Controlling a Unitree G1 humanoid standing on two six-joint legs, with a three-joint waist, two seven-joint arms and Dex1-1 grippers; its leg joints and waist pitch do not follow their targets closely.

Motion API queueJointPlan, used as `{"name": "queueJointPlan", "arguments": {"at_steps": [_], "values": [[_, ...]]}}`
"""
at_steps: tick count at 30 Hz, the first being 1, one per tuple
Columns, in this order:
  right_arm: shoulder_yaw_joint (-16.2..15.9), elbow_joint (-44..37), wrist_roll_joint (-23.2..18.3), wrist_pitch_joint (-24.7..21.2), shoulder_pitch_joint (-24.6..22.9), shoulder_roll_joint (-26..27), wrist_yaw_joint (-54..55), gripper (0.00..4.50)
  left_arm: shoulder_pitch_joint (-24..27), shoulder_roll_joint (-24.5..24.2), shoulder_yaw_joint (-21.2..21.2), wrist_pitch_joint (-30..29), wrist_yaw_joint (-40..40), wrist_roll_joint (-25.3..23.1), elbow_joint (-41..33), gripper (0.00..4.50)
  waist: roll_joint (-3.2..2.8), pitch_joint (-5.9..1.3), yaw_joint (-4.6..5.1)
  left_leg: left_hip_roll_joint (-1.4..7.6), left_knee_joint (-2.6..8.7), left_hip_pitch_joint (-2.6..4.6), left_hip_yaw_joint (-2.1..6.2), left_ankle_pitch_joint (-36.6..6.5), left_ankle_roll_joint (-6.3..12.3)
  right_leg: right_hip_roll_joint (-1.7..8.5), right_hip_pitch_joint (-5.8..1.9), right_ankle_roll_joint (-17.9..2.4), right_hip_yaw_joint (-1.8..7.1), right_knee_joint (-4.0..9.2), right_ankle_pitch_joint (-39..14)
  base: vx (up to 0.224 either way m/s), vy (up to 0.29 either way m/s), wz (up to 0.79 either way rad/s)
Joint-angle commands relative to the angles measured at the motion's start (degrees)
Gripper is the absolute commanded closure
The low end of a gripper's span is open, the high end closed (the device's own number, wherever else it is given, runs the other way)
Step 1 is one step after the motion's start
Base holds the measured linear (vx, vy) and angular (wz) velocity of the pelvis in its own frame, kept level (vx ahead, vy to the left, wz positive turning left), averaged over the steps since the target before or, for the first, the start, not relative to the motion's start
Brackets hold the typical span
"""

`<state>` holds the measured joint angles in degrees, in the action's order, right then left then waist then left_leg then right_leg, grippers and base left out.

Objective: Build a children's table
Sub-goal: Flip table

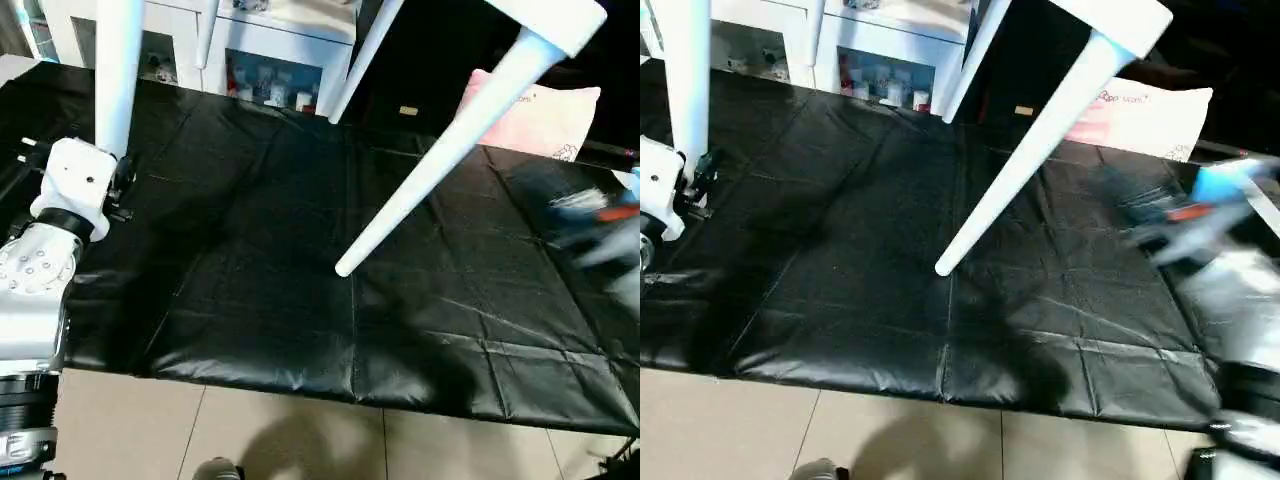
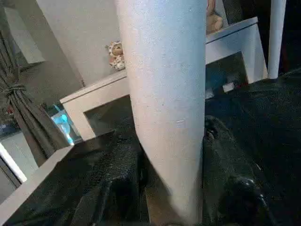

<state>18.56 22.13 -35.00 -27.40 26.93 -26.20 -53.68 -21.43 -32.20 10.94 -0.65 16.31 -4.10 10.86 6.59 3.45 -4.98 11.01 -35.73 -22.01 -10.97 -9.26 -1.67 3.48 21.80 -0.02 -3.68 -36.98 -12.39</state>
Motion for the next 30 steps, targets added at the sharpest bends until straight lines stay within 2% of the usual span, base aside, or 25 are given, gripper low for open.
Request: {"name": "queueJointPlan", "arguments": {"at_steps": [1,3,5,6,9,10,11,12,13,14,15,16,18,19,21,22,25,26,27,28,29,30], "values": [[-2.17,3.15,4.10,3.55,1.38,0.97,2.55,0.00,0.89,-1.01,-4.26,0.35,2.24,-3.29,1.48,3.02,-2.13,-3.14,0.57,2.79,4.91,3.05,2.71,-29.77,-7.48,5.39,0.66,-7.27,2.46,6.81,-27.05,0.000,0.000,0.00],[-4.35,4.15,4.96,4.62,2.51,3.26,2.14,0.00,0.90,-1.11,-4.52,0.66,2.32,-3.30,1.91,3.02,-2.11,-3.23,0.57,2.90,5.14,3.03,2.72,-30.31,-7.60,5.11,0.74,-7.73,2.55,6.49,-24.26,0.000,0.000,0.00],[-7.10,4.08,5.45,5.51,3.41,5.31,-0.15,0.00,0.80,-1.13,-4.57,0.84,2.34,-3.28,2.29,3.02,-2.19,-3.31,0.61,2.95,5.38,2.73,2.74,-29.84,-7.43,5.04,0.49,-8.31,2.64,6.10,-21.80,0.000,0.000,0.00],[-8.10,4.98,5.45,5.90,4.47,6.68,-1.10,0.00,0.74,-1.15,-4.55,0.92,2.35,-3.25,2.52,3.02,-2.36,-3.36,0.60,3.00,5.45,2.74,2.73,-29.77,-7.44,5.04,0.47,-8.63,2.69,5.95,-20.78,0.000,0.000,0.00],[-8.58,6.15,5.78,6.70,5.37,7.60,-1.33,0.00,0.70,-1.18,-4.58,0.99,2.34,-3.21,2.66,3.02,-2.52,-3.36,0.36,3.09,5.48,3.02,2.48,-29.20,-7.61,5.03,0.66,-9.29,2.88,5.76,-19.07,0.000,0.000,0.00],[-9.19,8.29,6.68,8.30,6.74,8.67,-1.39,0.00,0.64,-1.19,-4.63,1.07,2.32,-3.18,2.82,3.02,-2.61,-3.37,0.23,3.10,5.43,3.10,2.38,-29.06,-7.76,5.06,0.78,-9.53,2.92,5.67,-18.49,0.000,0.000,0.00],[-10.70,14.71,10.44,13.40,10.45,10.82,0.89,0.00,0.48,-1.19,-4.83,1.29,2.39,-3.18,3.20,3.02,-2.61,-3.50,0.49,2.97,5.41,2.70,2.41,-28.32,-7.98,5.12,0.53,-10.23,2.87,5.26,-17.25,0.000,0.000,0.00],[-10.86,18.19,12.12,15.84,12.55,11.88,3.26,0.00,0.41,-1.13,-4.95,1.34,2.43,-3.18,3.30,3.02,-2.70,-3.48,0.70,2.92,5.51,2.47,2.46,-28.35,-8.56,5.22,0.46,-10.47,2.76,5.25,-17.97,0.000,0.000,0.00],[-10.75,20.37,12.76,17.20,13.96,12.52,4.71,0.00,0.35,-1.10,-5.08,1.38,2.49,-3.19,3.39,3.02,-2.70,-3.42,0.83,2.94,5.51,2.54,2.47,-28.74,-8.77,5.24,0.60,-10.51,2.76,5.25,-18.51,0.000,0.000,0.00],[-10.60,21.50,12.92,17.84,14.71,12.85,5.44,0.00,0.31,-1.09,-5.16,1.40,2.52,-3.19,3.45,3.02,-2.85,-3.33,0.72,2.96,5.49,2.90,2.48,-29.95,-8.81,5.20,0.82,-10.32,2.80,5.51,-19.53,0.000,0.000,0.00],[-10.49,21.12,11.78,17.66,15.32,13.47,3.72,0.00,0.30,-0.98,-5.34,1.39,2.53,-3.20,3.43,3.02,-2.64,-3.24,0.60,2.99,5.47,3.04,2.43,-30.30,-8.48,5.14,0.85,-10.06,2.89,5.57,-19.49,0.000,0.000,0.00],[-10.51,21.01,11.71,17.62,15.31,13.49,3.55,0.00,0.30,-0.98,-5.34,1.39,2.53,-3.20,3.42,3.02,-2.65,-3.34,0.62,3.00,5.55,2.97,2.44,-30.06,-8.34,5.06,0.68,-9.99,2.90,5.48,-18.97,0.000,0.000,0.00],[-10.77,19.50,10.78,17.10,15.01,13.66,1.40,0.00,0.32,-0.91,-5.46,1.33,2.56,-3.15,3.37,3.02,-2.68,-3.43,0.57,3.13,5.80,2.77,2.39,-28.92,-8.13,4.92,0.44,-9.95,2.91,5.20,-16.55,0.000,0.000,0.00],[-11.40,14.49,8.81,14.49,12.90,13.23,-2.29,0.00,0.65,-0.71,-5.64,1.13,2.85,-2.84,3.13,3.02,-2.31,-3.39,0.45,3.16,5.85,2.74,2.30,-28.12,-7.81,4.88,0.31,-9.88,2.95,5.20,-15.87,0.000,0.000,0.00],[-11.67,12.35,8.01,13.58,11.82,12.89,-4.34,0.00,0.94,-0.58,-5.77,1.06,3.06,-2.56,3.07,3.02,-2.42,-3.56,0.21,3.14,5.83,2.60,2.16,-26.16,-7.22,4.96,-0.01,-9.83,3.04,5.07,-13.89,0.000,0.000,0.00],[-12.25,7.77,6.52,11.52,9.07,11.45,-8.13,0.00,1.92,-0.13,-6.20,1.04,3.82,-1.85,2.78,3.02,-2.52,-3.50,-0.06,3.14,5.86,2.54,2.08,-24.98,-6.71,4.95,-0.20,-9.72,3.08,5.13,-12.83,0.000,0.000,0.00],[-12.34,4.08,5.32,10.59,6.57,9.93,-9.67,0.00,3.29,0.81,-6.63,0.66,4.92,-0.55,2.11,3.02,-2.30,-3.66,-0.40,3.21,5.82,2.24,1.94,-21.73,-5.79,5.09,-0.53,-9.78,3.12,4.91,-10.95,0.000,0.000,0.00],[-12.31,3.53,5.13,10.43,6.23,9.75,-9.69,0.00,3.49,0.92,-6.70,0.60,5.03,-0.44,2.02,3.02,-2.73,-3.66,-0.38,3.14,5.85,2.17,1.96,-21.47,-5.89,5.06,-0.55,-9.97,3.12,4.82,-10.73,0.000,0.000,0.00],[-12.09,-0.80,3.73,8.78,3.90,8.73,-9.52,0.00,4.74,1.57,-7.34,0.17,5.70,-0.02,1.62,3.02,-2.75,-3.64,-0.53,3.22,5.90,2.22,1.96,-21.03,-5.96,5.01,-0.70,-9.82,3.11,5.12,-10.41,0.000,0.000,0.00],[-11.98,-2.77,3.09,7.98,2.89,8.35,-9.37,0.00,5.30,1.83,-7.66,0.08,5.74,-0.09,1.48,3.02,-3.07,-3.61,-0.65,3.21,5.86,2.33,1.95,-21.27,-6.06,5.00,-0.52,-9.86,3.12,5.02,-10.43,0.000,0.000,0.00],[-11.84,-5.22,2.52,7.08,1.61,7.94,-9.18,0.00,6.05,2.11,-8.12,-0.01,5.75,-0.27,1.26,3.02,-2.81,-3.61,-0.61,3.19,5.94,2.30,1.96,-21.86,-6.03,4.86,-0.58,-9.75,3.08,5.09,-10.79,0.000,0.000,0.00],[-11.66,-7.64,2.09,6.39,0.29,7.57,-8.75,0.00,7.11,2.46,-8.59,-0.24,5.81,-0.33,0.80,3.02,-3.19,-3.53,-0.66,3.29,6.08,2.42,2.06,-23.11,-6.24,4.87,-0.58,-9.42,3.10,5.36,-11.67,0.000,0.000,0.00]]}}
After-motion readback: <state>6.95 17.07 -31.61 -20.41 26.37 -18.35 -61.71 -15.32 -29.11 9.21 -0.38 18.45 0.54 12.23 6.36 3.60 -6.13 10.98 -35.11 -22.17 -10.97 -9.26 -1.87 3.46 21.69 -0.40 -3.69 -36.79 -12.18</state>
